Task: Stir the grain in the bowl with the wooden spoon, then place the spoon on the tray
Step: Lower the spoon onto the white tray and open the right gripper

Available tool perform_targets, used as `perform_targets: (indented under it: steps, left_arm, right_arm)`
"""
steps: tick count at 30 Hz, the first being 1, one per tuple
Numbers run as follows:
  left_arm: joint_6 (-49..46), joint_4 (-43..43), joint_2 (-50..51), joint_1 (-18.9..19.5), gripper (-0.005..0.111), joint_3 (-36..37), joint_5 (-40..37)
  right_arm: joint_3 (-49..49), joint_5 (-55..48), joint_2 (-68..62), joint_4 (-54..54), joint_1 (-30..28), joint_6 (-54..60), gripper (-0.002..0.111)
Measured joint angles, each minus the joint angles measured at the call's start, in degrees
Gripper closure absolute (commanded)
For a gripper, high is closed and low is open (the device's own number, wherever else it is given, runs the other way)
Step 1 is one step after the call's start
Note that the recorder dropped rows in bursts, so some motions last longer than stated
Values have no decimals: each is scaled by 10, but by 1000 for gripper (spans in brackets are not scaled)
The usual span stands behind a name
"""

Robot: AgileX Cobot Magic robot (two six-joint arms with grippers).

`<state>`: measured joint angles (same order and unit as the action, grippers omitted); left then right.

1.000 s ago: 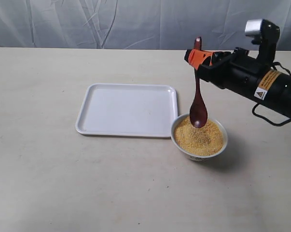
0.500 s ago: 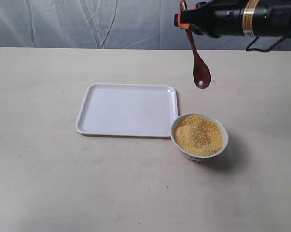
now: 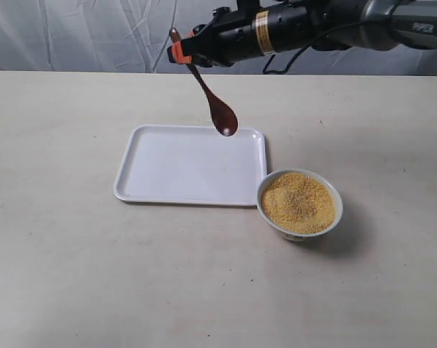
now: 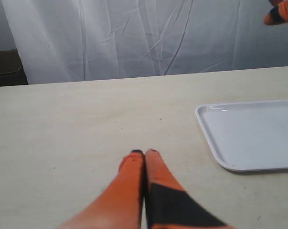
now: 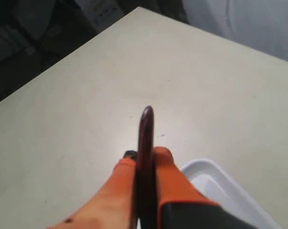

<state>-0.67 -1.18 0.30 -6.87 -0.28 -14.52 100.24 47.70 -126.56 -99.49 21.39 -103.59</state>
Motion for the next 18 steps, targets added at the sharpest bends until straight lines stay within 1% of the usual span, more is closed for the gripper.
perform_targets:
  steps: [6,8,11,15,18]
  left_arm:
    - [0,0,0,0,107,0,0]
    - [0,0,0,0,107,0,0]
    - [0,0,0,0,107,0,0]
    - [0,0,0,0,107,0,0]
    - [0,0,0,0,107,0,0]
  right_arm:
    - [60,116,-78,-4,0,1,109]
    - [68,139,-96,-6,0,-3,109]
    - [75,140,-114,-7,1,-32,109]
    - [98,118,-121,-9,1,-120,109]
    - [118,109,-121,-9,2,-143,109]
